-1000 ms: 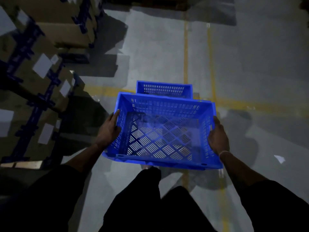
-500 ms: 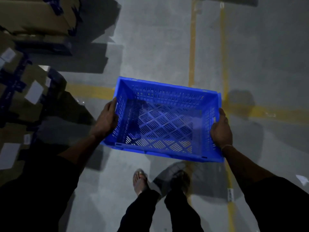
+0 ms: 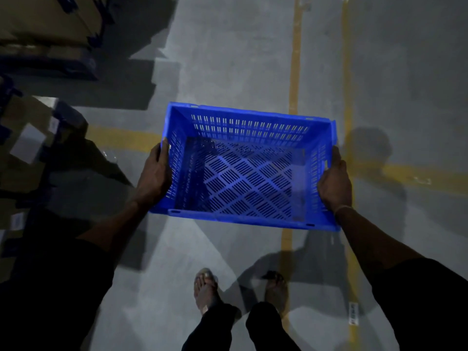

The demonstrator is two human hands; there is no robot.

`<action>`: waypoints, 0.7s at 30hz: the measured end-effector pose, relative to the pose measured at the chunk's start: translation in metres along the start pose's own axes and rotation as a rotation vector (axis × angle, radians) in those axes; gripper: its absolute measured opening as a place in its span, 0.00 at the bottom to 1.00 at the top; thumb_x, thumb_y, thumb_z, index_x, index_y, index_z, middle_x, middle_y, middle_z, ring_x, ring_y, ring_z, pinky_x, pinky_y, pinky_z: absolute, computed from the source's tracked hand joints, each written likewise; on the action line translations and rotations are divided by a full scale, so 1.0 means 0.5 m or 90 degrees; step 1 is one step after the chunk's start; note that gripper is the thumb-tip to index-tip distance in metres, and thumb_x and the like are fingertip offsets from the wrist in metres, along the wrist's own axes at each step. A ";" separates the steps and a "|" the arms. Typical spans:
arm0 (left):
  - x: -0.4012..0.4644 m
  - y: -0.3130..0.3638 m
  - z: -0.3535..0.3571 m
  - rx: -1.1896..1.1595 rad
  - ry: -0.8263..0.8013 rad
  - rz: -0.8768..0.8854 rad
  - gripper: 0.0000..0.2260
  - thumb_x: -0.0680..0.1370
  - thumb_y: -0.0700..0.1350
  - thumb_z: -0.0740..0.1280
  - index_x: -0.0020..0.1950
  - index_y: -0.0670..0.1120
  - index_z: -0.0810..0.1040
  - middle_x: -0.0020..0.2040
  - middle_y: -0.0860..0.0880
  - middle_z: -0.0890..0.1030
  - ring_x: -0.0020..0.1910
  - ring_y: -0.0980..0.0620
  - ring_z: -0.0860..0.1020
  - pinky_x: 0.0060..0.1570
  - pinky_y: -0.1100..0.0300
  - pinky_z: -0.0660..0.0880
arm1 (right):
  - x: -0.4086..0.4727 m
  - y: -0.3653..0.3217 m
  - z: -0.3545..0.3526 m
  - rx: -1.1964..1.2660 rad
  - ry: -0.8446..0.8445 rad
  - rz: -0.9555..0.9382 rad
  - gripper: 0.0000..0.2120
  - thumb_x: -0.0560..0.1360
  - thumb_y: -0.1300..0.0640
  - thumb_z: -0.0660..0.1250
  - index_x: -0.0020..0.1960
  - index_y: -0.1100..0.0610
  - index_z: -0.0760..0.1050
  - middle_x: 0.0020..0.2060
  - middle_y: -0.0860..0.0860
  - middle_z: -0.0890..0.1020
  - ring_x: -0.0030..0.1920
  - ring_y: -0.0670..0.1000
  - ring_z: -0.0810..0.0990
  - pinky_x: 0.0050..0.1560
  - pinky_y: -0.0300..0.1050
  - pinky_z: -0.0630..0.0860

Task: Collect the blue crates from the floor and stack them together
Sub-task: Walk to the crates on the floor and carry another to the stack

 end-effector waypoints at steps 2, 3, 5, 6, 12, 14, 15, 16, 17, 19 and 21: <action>0.011 0.012 -0.003 -0.009 0.022 -0.020 0.21 0.85 0.64 0.49 0.76 0.60 0.63 0.67 0.56 0.71 0.53 0.60 0.77 0.54 0.49 0.79 | 0.016 -0.002 0.005 -0.012 0.000 -0.004 0.36 0.79 0.62 0.60 0.82 0.49 0.48 0.62 0.63 0.70 0.40 0.67 0.77 0.35 0.52 0.68; 0.015 0.015 -0.004 -0.004 0.034 -0.020 0.21 0.85 0.64 0.49 0.76 0.60 0.63 0.66 0.56 0.71 0.51 0.62 0.77 0.53 0.51 0.78 | 0.021 -0.002 0.007 -0.014 0.002 -0.007 0.37 0.79 0.62 0.60 0.82 0.49 0.48 0.62 0.63 0.70 0.40 0.68 0.77 0.35 0.52 0.68; 0.011 0.014 0.001 0.008 0.036 -0.005 0.20 0.86 0.61 0.49 0.77 0.58 0.62 0.69 0.54 0.70 0.54 0.59 0.76 0.53 0.53 0.76 | 0.019 0.000 0.008 -0.011 0.004 -0.014 0.38 0.78 0.63 0.60 0.83 0.49 0.48 0.64 0.63 0.69 0.42 0.68 0.78 0.36 0.52 0.69; 0.004 0.016 0.001 0.015 0.033 0.000 0.20 0.87 0.59 0.49 0.78 0.58 0.60 0.71 0.52 0.69 0.57 0.55 0.76 0.53 0.52 0.76 | 0.015 0.003 0.009 0.000 0.002 -0.016 0.38 0.78 0.64 0.61 0.83 0.49 0.48 0.64 0.63 0.69 0.43 0.67 0.78 0.37 0.52 0.69; -0.004 0.020 0.001 0.052 0.024 0.066 0.24 0.85 0.64 0.49 0.80 0.58 0.55 0.74 0.47 0.65 0.57 0.44 0.79 0.50 0.42 0.81 | -0.018 0.015 0.010 0.063 -0.036 -0.027 0.42 0.78 0.64 0.60 0.83 0.43 0.42 0.62 0.64 0.71 0.47 0.68 0.78 0.43 0.61 0.77; -0.007 0.000 0.012 0.091 -0.004 0.088 0.29 0.84 0.59 0.55 0.83 0.57 0.47 0.78 0.46 0.60 0.61 0.37 0.76 0.54 0.37 0.80 | -0.034 0.020 0.015 0.047 -0.045 -0.036 0.42 0.79 0.63 0.60 0.82 0.43 0.40 0.62 0.64 0.71 0.47 0.68 0.78 0.43 0.60 0.77; -0.005 -0.014 0.021 0.107 -0.021 0.087 0.33 0.83 0.55 0.57 0.83 0.57 0.44 0.80 0.45 0.57 0.63 0.35 0.75 0.55 0.36 0.79 | -0.036 0.023 0.015 0.036 -0.041 -0.037 0.41 0.80 0.62 0.60 0.82 0.43 0.39 0.62 0.64 0.71 0.46 0.67 0.78 0.41 0.59 0.76; -0.002 -0.024 0.026 0.116 -0.025 0.078 0.34 0.83 0.54 0.58 0.83 0.57 0.42 0.81 0.45 0.56 0.63 0.34 0.74 0.55 0.35 0.79 | -0.033 0.024 0.015 0.024 -0.036 -0.034 0.41 0.80 0.62 0.59 0.82 0.42 0.38 0.63 0.64 0.71 0.45 0.67 0.77 0.40 0.57 0.75; 0.003 -0.032 0.026 0.113 -0.018 0.061 0.33 0.83 0.54 0.57 0.83 0.57 0.43 0.80 0.45 0.57 0.63 0.34 0.74 0.55 0.35 0.79 | -0.027 0.025 0.016 0.010 -0.033 -0.027 0.41 0.80 0.62 0.59 0.82 0.42 0.38 0.64 0.64 0.70 0.44 0.67 0.77 0.39 0.56 0.74; 0.010 -0.029 0.027 0.132 0.002 0.055 0.33 0.83 0.53 0.58 0.83 0.55 0.43 0.81 0.44 0.56 0.64 0.34 0.73 0.56 0.34 0.78 | -0.018 0.025 0.020 -0.024 -0.038 -0.013 0.43 0.79 0.63 0.59 0.81 0.40 0.36 0.65 0.64 0.69 0.42 0.67 0.77 0.37 0.53 0.70; 0.005 -0.018 0.032 0.182 -0.011 0.069 0.38 0.82 0.49 0.62 0.83 0.52 0.40 0.83 0.43 0.50 0.67 0.32 0.69 0.60 0.33 0.75 | -0.017 0.021 0.017 -0.034 -0.043 -0.011 0.44 0.79 0.63 0.59 0.81 0.39 0.35 0.66 0.65 0.69 0.41 0.67 0.77 0.35 0.53 0.70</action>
Point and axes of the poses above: each hand's wrist, its own x-axis towards the middle knuckle, its own z-axis out of the palm, y = z × x, the point moved 8 cm from there along x, towards the middle knuckle
